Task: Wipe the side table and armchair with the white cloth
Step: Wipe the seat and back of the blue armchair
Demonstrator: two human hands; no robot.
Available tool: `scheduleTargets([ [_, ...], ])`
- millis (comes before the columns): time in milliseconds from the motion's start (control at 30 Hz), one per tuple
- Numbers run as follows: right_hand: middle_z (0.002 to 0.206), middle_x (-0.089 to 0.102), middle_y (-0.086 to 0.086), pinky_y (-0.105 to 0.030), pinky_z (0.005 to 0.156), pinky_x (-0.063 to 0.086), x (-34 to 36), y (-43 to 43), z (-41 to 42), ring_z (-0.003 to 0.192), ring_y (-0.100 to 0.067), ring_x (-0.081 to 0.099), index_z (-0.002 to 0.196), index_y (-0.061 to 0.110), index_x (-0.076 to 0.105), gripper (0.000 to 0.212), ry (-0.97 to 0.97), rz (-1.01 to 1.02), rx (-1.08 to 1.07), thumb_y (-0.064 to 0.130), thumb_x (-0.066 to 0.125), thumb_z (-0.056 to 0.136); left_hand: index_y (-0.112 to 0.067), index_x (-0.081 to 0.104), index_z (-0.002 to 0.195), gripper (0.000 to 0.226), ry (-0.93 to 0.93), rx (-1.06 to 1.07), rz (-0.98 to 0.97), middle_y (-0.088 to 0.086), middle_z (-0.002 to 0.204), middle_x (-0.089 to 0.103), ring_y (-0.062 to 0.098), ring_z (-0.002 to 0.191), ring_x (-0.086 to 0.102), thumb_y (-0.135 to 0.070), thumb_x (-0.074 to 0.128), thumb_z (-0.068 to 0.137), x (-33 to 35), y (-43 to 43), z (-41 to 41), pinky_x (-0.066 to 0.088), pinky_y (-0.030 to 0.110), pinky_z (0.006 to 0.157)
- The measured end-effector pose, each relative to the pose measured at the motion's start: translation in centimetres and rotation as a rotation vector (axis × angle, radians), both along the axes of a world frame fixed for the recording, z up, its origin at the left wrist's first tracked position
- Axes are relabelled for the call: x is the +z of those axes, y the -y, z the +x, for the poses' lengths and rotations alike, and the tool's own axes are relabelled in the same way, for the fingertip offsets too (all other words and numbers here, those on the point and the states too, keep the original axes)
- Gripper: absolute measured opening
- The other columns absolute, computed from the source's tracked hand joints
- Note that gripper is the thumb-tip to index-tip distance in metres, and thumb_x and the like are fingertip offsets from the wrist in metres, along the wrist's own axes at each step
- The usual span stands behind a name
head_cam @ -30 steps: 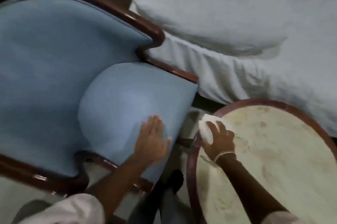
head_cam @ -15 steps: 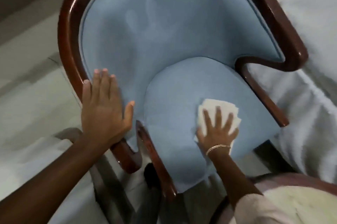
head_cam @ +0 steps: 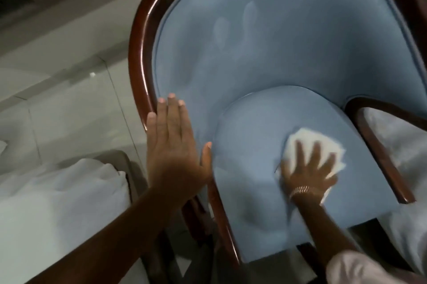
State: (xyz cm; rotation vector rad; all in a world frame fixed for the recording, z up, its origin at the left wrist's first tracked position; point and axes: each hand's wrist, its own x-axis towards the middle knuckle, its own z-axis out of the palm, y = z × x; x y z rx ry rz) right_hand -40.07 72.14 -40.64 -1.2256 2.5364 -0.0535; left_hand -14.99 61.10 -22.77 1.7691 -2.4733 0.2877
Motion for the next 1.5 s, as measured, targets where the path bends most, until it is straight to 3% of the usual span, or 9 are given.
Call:
scheduleTargets([
  [100, 0.169, -0.003, -0.004, -0.08, 0.107, 0.013, -0.2, 10.4, 0.3, 0.149, -0.054, -0.004, 0.152, 0.049, 0.003, 0.067, 0.073, 0.018, -0.262, 0.061, 0.032, 0.092, 0.007, 0.031, 0.153, 0.081, -0.034, -0.002, -0.02, 0.028, 0.162, 0.03, 0.04, 0.155, 0.022, -0.046, 0.05, 0.094, -0.5, 0.0, 0.1, 0.015, 0.05, 0.129],
  [300, 0.159, 0.04, -0.008, -0.06, 0.085, 0.05, 2.8, -0.2, 6.6, 0.136, -0.054, 0.041, 0.146, 0.043, 0.041, 0.083, 0.03, 0.086, 0.597, 0.05, 0.068, 0.068, 0.004, 0.025, 0.156, 0.084, -0.075, -0.059, 0.113, 0.025, 0.167, 0.021, 0.038, 0.157, 0.014, -0.046, 0.048, 0.092, 0.9, 0.3, 0.3, 0.018, 0.054, 0.127],
  [567, 0.134, 0.062, -0.006, -0.036, 0.098, 0.044, 9.5, 9.0, 4.4, 0.115, -0.029, 0.058, 0.12, 0.032, 0.057, 0.035, 0.764, -0.084, -0.293, 0.04, 0.062, 0.087, 0.004, 0.014, 0.158, 0.087, -0.025, -0.397, 0.245, 0.025, 0.169, 0.008, 0.038, 0.158, 0.002, -0.055, 0.034, 0.097, 7.0, 19.8, 2.0, 0.009, 0.051, 0.129],
  [733, 0.148, 0.047, 0.016, -0.022, 0.111, 0.034, 12.8, 18.1, 15.6, 0.132, 0.003, 0.045, 0.136, 0.048, 0.044, 0.044, 1.271, -0.5, -0.097, 0.045, 0.054, 0.094, 0.009, 0.026, 0.153, 0.077, -0.015, -0.782, 0.274, 0.03, 0.164, 0.023, 0.044, 0.155, 0.018, -0.045, 0.035, 0.099, 8.7, 31.8, -3.7, 0.023, 0.054, 0.126],
  [900, 0.139, 0.047, 0.027, -0.021, 0.098, 0.038, 12.7, 21.9, 17.4, 0.113, 0.003, 0.048, 0.155, 0.043, 0.006, 0.083, 1.105, -0.432, -0.37, 0.06, 0.054, 0.09, 0.0, 0.022, 0.157, 0.074, -0.004, -0.972, 0.327, 0.021, 0.169, 0.015, 0.034, 0.158, 0.01, -0.037, 0.03, 0.094, 9.2, 33.6, -7.2, 0.021, 0.053, 0.126],
  [1067, 0.165, 0.023, 0.006, -0.024, 0.123, 0.013, 15.0, 32.3, 14.4, 0.152, -0.008, 0.019, 0.154, 0.033, 0.025, 0.066, 0.503, -0.921, -0.697, 0.055, 0.047, 0.095, 0.001, 0.025, 0.156, 0.071, -0.045, -0.991, 0.338, 0.022, 0.167, 0.022, 0.034, 0.157, 0.017, -0.038, 0.03, 0.097, 8.3, 34.1, -6.9, 0.028, 0.056, 0.124],
  [1200, 0.166, 0.021, 0.0, -0.042, 0.126, 0.017, 11.6, 31.4, 12.2, 0.153, -0.017, 0.02, 0.153, 0.03, 0.019, 0.062, 0.659, -0.897, -0.944, 0.03, 0.051, 0.101, 0.001, 0.029, 0.155, 0.07, -0.099, -1.002, 0.331, 0.02, 0.166, 0.025, 0.033, 0.156, 0.021, -0.038, 0.031, 0.097, 8.3, 34.1, -7.0, 0.027, 0.053, 0.125],
  [1367, 0.164, 0.018, 0.02, -0.013, 0.119, 0.004, 14.3, 33.0, 14.8, 0.15, 0.003, 0.01, 0.147, 0.057, 0.017, 0.061, 0.493, -0.997, -0.579, 0.07, 0.037, 0.09, 0.002, 0.029, 0.154, 0.069, -0.101, -1.005, 0.357, 0.021, 0.166, 0.023, 0.034, 0.156, 0.019, -0.035, 0.03, 0.096, 8.6, 34.0, -7.0, 0.029, 0.056, 0.123],
  [1500, 0.162, 0.032, -0.006, -0.043, 0.124, 0.019, 13.2, 36.0, 8.8, 0.15, -0.027, 0.027, 0.15, 0.031, 0.035, 0.056, 0.335, -1.061, -0.893, 0.045, 0.044, 0.097, 0.003, 0.032, 0.153, 0.068, -0.111, -1.018, 0.31, 0.021, 0.165, 0.026, 0.035, 0.156, 0.022, -0.031, 0.035, 0.094, 8.1, 34.2, -7.1, 0.031, 0.058, 0.122],
])
